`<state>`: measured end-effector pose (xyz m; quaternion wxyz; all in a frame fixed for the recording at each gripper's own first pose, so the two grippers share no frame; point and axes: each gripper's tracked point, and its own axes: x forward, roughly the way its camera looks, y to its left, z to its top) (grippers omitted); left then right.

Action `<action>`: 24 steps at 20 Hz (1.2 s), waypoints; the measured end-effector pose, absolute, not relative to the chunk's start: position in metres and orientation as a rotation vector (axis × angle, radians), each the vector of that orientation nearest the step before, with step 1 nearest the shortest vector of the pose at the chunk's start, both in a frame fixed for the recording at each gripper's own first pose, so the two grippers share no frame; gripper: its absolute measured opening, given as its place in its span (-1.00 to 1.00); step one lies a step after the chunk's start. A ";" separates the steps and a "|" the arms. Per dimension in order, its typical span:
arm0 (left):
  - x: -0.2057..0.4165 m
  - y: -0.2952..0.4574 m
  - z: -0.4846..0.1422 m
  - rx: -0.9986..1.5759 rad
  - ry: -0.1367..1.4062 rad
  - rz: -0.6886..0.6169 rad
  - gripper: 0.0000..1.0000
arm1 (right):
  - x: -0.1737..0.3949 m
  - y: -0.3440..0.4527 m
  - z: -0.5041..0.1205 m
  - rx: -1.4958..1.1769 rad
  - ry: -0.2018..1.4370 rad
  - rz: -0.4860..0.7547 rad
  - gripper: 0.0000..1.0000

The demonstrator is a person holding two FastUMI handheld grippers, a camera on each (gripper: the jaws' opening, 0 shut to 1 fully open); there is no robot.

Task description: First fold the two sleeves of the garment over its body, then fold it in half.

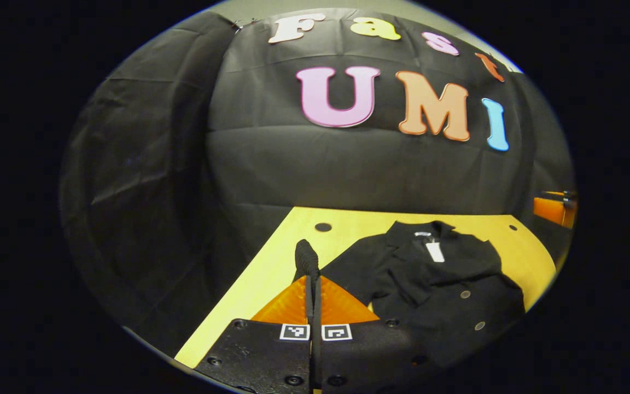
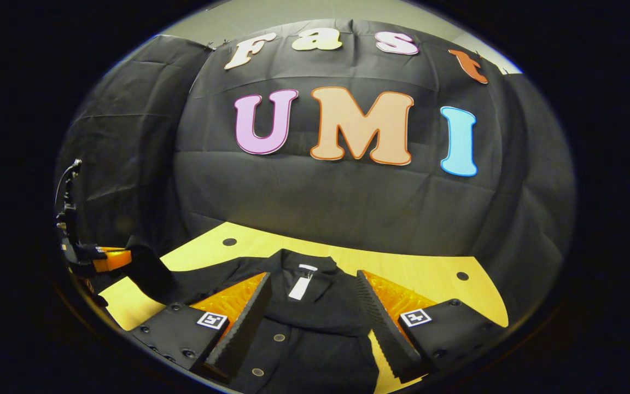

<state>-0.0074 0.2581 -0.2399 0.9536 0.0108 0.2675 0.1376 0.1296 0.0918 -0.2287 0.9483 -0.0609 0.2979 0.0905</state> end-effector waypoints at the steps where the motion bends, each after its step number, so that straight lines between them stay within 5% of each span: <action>1: -0.002 0.249 -0.240 0.026 0.543 0.258 -1.00 | 0.126 0.083 -0.227 -0.120 0.607 0.172 1.00; 24: 0.133 0.008 -0.268 0.106 0.597 -0.210 -1.00 | 0.028 -0.099 -0.232 -0.028 0.657 -0.142 0.98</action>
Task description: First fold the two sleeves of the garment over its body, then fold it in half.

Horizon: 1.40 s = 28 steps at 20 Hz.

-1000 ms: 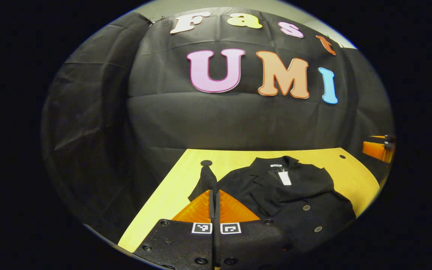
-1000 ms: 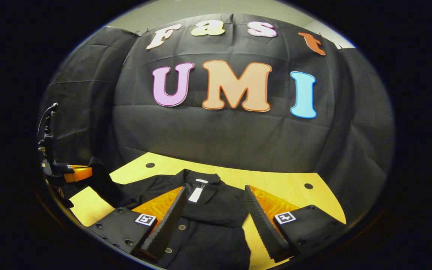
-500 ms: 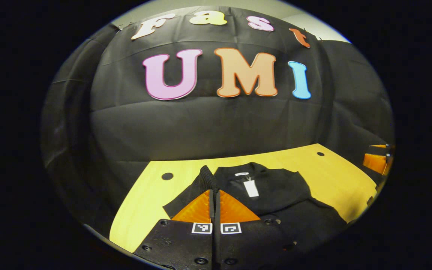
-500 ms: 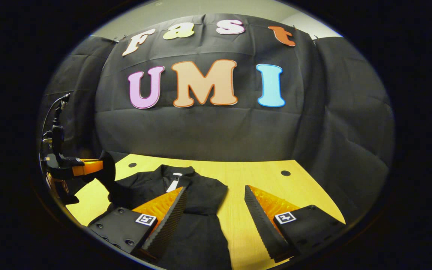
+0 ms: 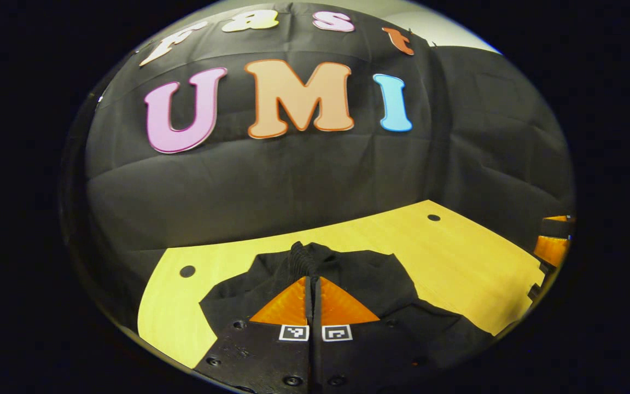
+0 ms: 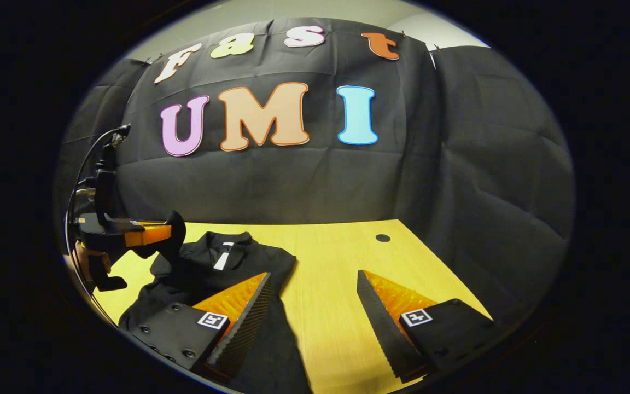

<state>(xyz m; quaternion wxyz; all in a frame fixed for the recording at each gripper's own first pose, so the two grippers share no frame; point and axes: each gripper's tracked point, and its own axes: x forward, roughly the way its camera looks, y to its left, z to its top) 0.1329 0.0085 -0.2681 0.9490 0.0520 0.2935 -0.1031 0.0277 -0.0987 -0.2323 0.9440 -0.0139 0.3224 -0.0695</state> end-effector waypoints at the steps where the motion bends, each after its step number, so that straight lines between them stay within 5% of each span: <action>1: 0.135 -0.002 -0.274 0.111 0.613 -0.227 -1.00 | 0.023 -0.105 -0.234 -0.028 0.662 -0.154 0.98; 13: 0.163 -0.078 -0.345 0.152 0.770 -0.297 -1.00 | 0.003 -0.162 -0.243 -0.017 0.712 -0.241 0.98; 15: 0.170 -0.086 -0.332 0.124 0.709 -0.277 1.00 | 0.004 -0.164 -0.241 -0.017 0.705 -0.234 0.98; 16: 0.175 -0.084 -0.321 0.126 0.675 -0.262 0.84 | 0.005 -0.164 -0.240 -0.018 0.699 -0.225 0.98; 28: 0.089 0.005 -0.206 0.076 0.449 0.022 0.87 | 0.008 -0.118 -0.237 -0.072 0.648 0.073 0.99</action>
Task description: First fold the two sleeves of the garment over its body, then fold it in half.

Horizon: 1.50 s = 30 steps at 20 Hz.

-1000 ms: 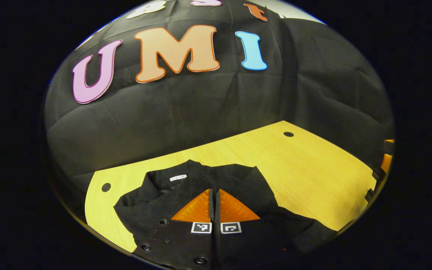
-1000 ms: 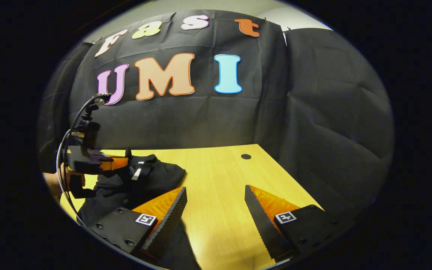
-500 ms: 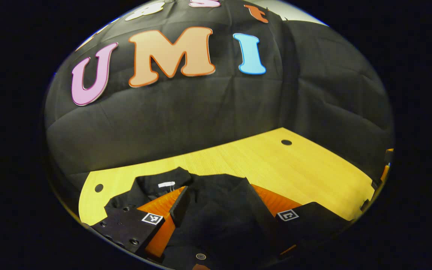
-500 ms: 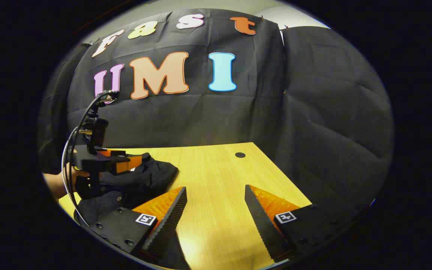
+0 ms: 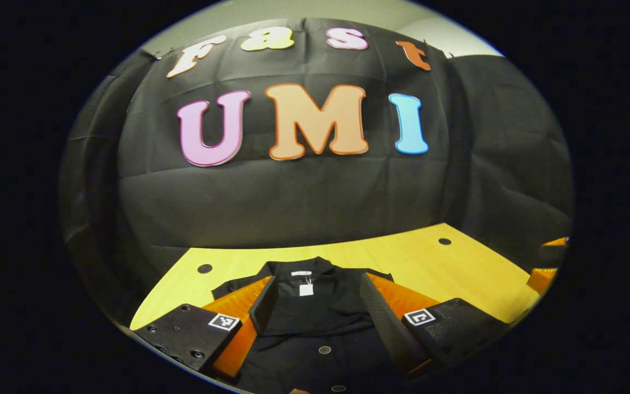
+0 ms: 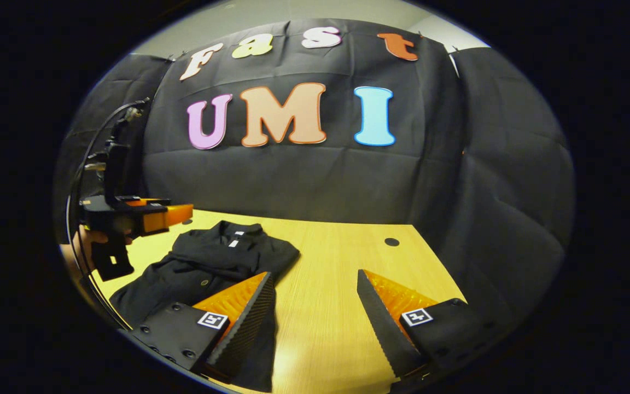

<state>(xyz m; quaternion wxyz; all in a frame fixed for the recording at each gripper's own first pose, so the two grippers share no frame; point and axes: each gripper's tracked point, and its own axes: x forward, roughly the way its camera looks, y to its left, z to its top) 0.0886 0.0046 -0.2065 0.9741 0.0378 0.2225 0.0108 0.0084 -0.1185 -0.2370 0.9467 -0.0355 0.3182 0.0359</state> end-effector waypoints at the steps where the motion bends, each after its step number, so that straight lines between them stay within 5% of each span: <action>1: 0.074 0.017 -0.203 0.087 0.443 0.036 0.87 | 0.006 -0.108 -0.235 -0.064 0.637 0.083 0.98; 11: -0.061 0.120 -0.214 0.105 0.536 0.170 0.86 | -0.053 -0.057 -0.253 -0.060 0.682 0.056 0.98; 30: -0.227 0.177 -0.343 0.084 0.916 0.242 0.90 | -0.175 -0.060 -0.369 -0.136 1.020 -0.014 1.00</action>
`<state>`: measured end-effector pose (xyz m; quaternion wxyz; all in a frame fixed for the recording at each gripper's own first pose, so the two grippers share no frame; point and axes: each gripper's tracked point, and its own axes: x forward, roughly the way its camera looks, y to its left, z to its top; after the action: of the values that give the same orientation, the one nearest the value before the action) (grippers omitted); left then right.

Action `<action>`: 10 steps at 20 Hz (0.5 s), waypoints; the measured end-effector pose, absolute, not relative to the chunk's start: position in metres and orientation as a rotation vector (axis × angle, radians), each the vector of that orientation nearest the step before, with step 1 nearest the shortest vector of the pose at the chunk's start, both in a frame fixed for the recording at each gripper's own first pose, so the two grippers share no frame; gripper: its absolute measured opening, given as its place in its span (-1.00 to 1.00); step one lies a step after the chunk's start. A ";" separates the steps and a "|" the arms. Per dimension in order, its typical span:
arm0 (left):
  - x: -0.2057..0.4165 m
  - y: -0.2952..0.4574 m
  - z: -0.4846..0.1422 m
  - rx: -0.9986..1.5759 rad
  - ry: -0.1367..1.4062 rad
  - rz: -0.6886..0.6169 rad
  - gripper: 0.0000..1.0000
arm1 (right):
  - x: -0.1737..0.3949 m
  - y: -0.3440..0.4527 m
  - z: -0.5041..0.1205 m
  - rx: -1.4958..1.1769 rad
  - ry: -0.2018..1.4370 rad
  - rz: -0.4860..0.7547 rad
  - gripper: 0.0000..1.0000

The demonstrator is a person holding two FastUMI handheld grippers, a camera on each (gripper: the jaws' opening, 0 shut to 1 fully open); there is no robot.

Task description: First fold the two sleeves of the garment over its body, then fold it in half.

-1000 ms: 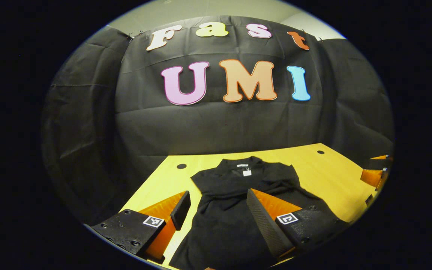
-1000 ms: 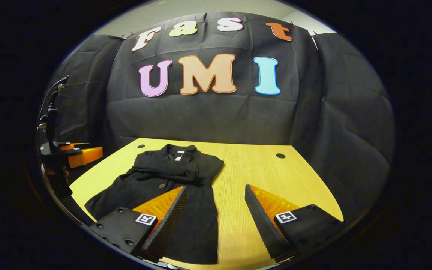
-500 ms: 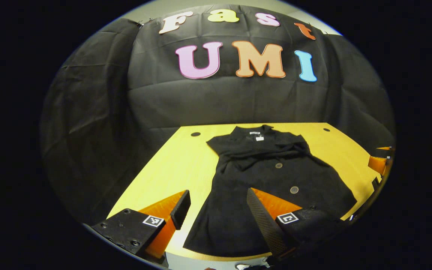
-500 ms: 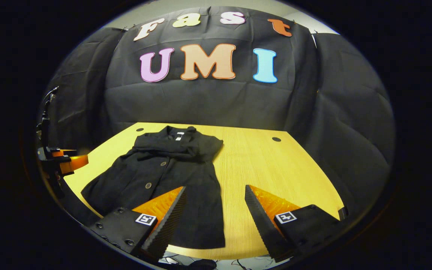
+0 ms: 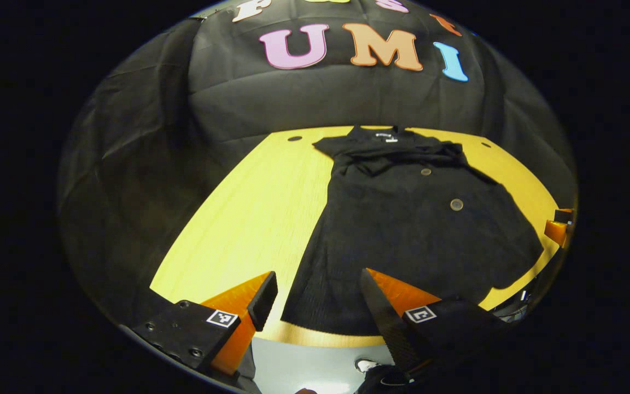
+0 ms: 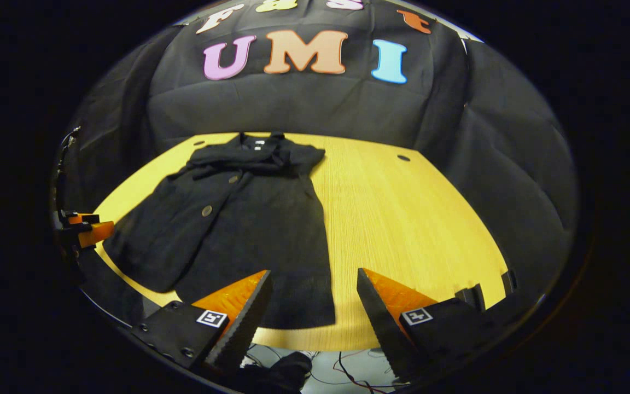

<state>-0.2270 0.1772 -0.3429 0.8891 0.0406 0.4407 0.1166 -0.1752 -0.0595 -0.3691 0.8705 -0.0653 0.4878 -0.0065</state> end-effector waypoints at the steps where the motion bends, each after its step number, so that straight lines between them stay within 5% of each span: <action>1: -0.234 0.179 -0.349 0.079 0.934 0.248 0.90 | -0.181 -0.060 -0.376 -0.135 1.046 -0.018 1.00; 10: -0.246 0.168 -0.366 -0.035 0.962 0.212 0.77 | -0.200 -0.057 -0.412 -0.107 1.188 0.010 0.93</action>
<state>-0.2457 0.1680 -0.3665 0.8809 -0.0170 0.4619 0.1019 -0.2000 -0.0565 -0.4121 0.8275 -0.0506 0.5592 0.0049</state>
